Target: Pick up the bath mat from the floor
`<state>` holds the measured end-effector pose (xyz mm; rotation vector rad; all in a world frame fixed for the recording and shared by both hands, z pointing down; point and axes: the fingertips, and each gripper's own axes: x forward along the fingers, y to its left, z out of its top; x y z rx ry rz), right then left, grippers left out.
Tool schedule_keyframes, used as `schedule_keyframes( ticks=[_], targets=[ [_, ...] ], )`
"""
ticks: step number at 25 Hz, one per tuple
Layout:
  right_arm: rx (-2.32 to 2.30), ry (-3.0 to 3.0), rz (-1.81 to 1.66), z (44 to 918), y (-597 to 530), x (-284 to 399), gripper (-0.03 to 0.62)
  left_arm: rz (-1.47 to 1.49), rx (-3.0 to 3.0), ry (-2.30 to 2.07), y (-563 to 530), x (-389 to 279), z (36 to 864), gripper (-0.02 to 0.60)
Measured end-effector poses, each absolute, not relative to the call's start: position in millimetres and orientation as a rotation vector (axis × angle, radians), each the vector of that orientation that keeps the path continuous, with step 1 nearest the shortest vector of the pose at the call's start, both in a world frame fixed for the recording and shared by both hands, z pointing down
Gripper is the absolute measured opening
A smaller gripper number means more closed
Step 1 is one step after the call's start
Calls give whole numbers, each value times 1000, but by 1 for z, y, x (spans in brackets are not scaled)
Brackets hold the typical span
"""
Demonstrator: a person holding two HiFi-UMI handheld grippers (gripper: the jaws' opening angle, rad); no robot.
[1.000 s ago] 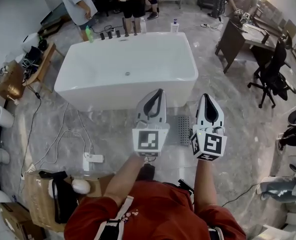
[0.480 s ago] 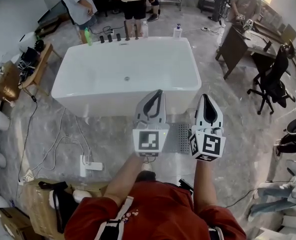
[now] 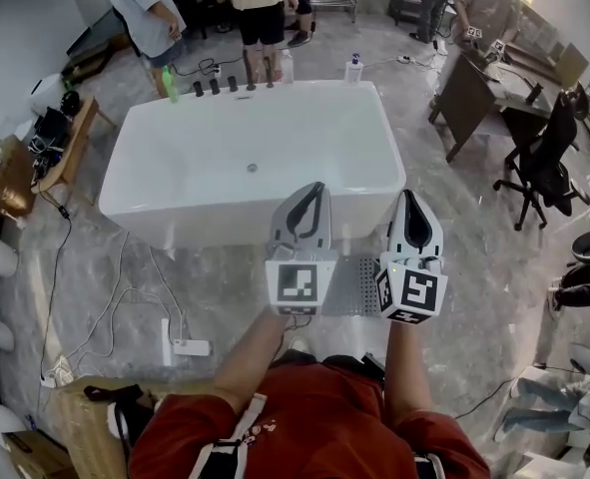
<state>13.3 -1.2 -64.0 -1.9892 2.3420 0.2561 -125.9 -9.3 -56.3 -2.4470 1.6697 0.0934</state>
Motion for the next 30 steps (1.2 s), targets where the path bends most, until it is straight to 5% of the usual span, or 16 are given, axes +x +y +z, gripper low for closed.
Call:
schedule_keyframes(
  ticks=[11,30],
  targets=[
    [-1981,2339,266,-63,-30,32,12,83,-2451,1692,-36,-111,-52,15],
    [-1897,2361,206,-51,-87,161,12,39,-2356,1772,-78,3,-52,15]
  ],
)
